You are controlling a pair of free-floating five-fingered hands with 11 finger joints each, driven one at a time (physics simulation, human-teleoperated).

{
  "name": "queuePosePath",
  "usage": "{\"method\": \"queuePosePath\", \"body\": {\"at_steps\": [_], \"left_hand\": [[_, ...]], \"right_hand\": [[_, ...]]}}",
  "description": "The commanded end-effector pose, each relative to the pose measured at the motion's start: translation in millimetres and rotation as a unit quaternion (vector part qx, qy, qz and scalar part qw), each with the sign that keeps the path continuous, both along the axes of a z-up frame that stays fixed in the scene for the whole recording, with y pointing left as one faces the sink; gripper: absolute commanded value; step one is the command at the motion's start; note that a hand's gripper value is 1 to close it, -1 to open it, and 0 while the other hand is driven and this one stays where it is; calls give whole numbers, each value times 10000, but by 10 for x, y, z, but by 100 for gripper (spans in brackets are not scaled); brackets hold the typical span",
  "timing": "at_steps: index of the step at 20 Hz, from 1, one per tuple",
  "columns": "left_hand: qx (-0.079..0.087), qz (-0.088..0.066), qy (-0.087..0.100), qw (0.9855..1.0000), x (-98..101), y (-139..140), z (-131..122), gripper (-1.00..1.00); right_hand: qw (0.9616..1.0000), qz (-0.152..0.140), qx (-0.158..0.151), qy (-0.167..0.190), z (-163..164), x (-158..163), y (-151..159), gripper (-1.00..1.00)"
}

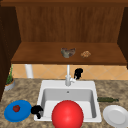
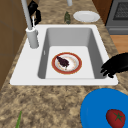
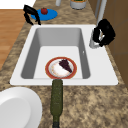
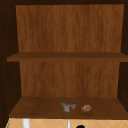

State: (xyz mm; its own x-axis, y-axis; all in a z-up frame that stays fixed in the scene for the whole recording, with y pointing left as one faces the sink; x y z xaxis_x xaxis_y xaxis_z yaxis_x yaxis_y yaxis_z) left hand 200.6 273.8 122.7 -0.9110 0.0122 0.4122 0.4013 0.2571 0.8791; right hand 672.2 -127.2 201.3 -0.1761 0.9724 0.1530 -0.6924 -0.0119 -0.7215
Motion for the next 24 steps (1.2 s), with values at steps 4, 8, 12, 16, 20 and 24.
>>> {"method": "queuePosePath", "body": {"at_steps": [4, 8, 12, 16, 20, 24], "left_hand": [[0, 0, 0, 10000, 0, 0, 0, 0], [0, 0, 0, 10000, 0, 0, 0, 0], [0, 0, 0, 10000, 0, 0, 0, 0], [0, 0, 0, 10000, 0, 0, 0, 0], [0, 0, 0, 10000, 0, 0, 0, 0], [0, 0, 0, 10000, 0, 0, 0, 0]], "right_hand": [[9985, 91, -19, 533, 48, 13, 218, 100], [9982, 70, -139, 583, 26, 32, 253, 100], [9980, 64, -149, 603, 50, 51, 273, 100], [9982, 67, -220, 556, 81, 61, 312, 100], [9978, 55, -328, 572, 103, 67, 350, 100], [9982, 3, -453, 382, 42, 50, 405, 100]]}}
